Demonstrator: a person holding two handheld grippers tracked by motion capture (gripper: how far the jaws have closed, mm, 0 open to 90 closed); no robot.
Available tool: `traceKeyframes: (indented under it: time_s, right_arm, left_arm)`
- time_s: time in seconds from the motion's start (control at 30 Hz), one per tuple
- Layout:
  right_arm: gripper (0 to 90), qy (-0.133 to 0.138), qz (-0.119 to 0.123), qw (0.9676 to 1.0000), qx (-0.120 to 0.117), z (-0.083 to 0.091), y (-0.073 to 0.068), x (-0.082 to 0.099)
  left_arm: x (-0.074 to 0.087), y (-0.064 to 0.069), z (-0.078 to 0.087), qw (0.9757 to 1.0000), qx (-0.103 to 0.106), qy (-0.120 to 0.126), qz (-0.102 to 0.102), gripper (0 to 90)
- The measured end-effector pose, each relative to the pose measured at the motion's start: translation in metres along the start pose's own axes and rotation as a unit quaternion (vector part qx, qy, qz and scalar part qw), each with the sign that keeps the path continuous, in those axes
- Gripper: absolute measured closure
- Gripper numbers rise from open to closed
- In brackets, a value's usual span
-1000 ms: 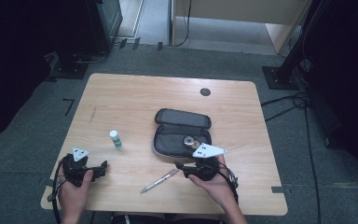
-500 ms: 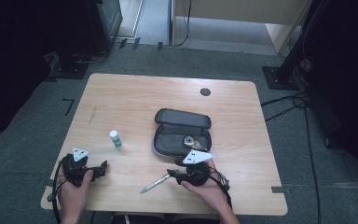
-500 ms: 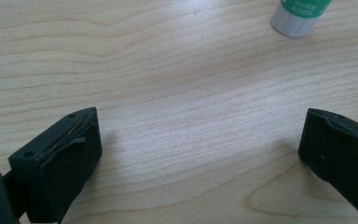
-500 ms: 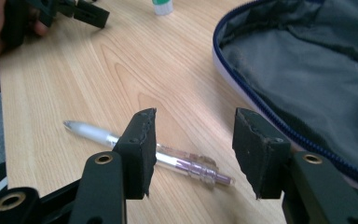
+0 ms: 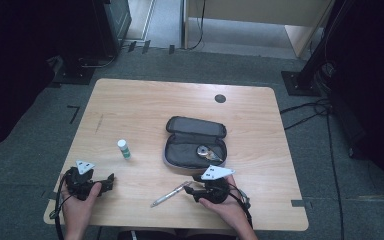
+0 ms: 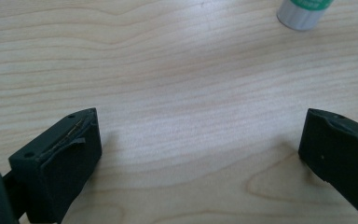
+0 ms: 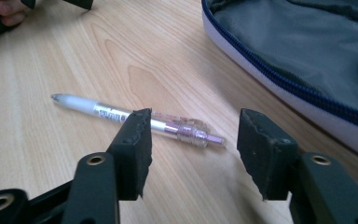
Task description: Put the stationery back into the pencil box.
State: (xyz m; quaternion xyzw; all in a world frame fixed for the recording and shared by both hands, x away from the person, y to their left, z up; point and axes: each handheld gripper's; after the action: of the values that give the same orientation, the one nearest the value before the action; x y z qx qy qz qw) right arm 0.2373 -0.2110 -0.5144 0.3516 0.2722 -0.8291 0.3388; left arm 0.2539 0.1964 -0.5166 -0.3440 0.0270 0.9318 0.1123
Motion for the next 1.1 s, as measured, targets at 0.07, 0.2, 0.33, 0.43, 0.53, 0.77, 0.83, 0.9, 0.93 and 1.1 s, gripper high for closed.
traceKeyframes:
  time_s: [0.07, 0.2, 0.33, 0.43, 0.53, 0.77, 0.83, 0.9, 0.93, 1.1]
  right_arm:
    - [47.3, 0.004, -0.006, 1.0000, -0.001, 0.005, 0.001, 0.003]
    - [40.1, 0.003, -0.005, 0.9999, 0.011, 0.012, 0.003, 0.004]
    - [31.1, 0.000, -0.013, 0.9996, 0.025, 0.022, 0.008, 0.008]
    - [25.2, -0.002, -0.026, 0.9988, 0.041, 0.029, 0.013, 0.012]
    - [19.3, 0.000, -0.033, 0.9978, 0.058, 0.037, 0.017, 0.017]
    - [5.7, 0.002, -0.064, 0.9924, 0.105, 0.054, 0.027, 0.027]
    - [1.4, 0.000, -0.072, 0.9901, 0.120, 0.059, 0.031, 0.030]
    - [0.0, 0.003, -0.081, 0.9873, 0.137, 0.066, 0.036, 0.034]
    - [0.0, 0.011, -0.091, 0.9830, 0.159, 0.074, 0.041, 0.038]
    - [0.0, 0.021, -0.123, 0.9694, 0.211, 0.095, 0.056, 0.050]
  left_arm:
    - [0.002, 0.003, 0.004, 0.9999, 0.011, 0.004, -0.004, 0.0]
    - [0.002, 0.012, 0.016, 0.9993, 0.025, 0.024, -0.011, 0.0]
    - [0.002, 0.020, 0.025, 0.9979, 0.049, 0.039, -0.016, 0.0]
    - [0.002, 0.025, 0.030, 0.9969, 0.059, 0.049, -0.017, 0.0]
    - [0.001, 0.032, 0.035, 0.9957, 0.069, 0.057, -0.022, 0.0]
    - [0.001, 0.045, 0.039, 0.9926, 0.099, 0.061, -0.035, 0.0]
    - [0.000, 0.048, 0.038, 0.9924, 0.099, 0.062, -0.039, 0.0]
    - [0.000, 0.050, 0.039, 0.9919, 0.104, 0.063, -0.038, 0.0]
    - [-0.001, 0.053, 0.038, 0.9914, 0.107, 0.063, -0.040, 0.0]
    - [-0.002, 0.059, 0.038, 0.9899, 0.116, 0.064, -0.049, 0.0]
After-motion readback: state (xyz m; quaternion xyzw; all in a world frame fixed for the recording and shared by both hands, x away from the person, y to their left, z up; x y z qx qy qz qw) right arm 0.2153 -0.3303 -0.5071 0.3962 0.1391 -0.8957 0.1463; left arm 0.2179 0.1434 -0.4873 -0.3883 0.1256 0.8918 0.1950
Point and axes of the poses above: each handheld gripper's, and its own axes: z roughly backward along the jaws, x roughly out of its underside, y roughly to its right, and after that the axes turned 2 degrees about -y, right-handed
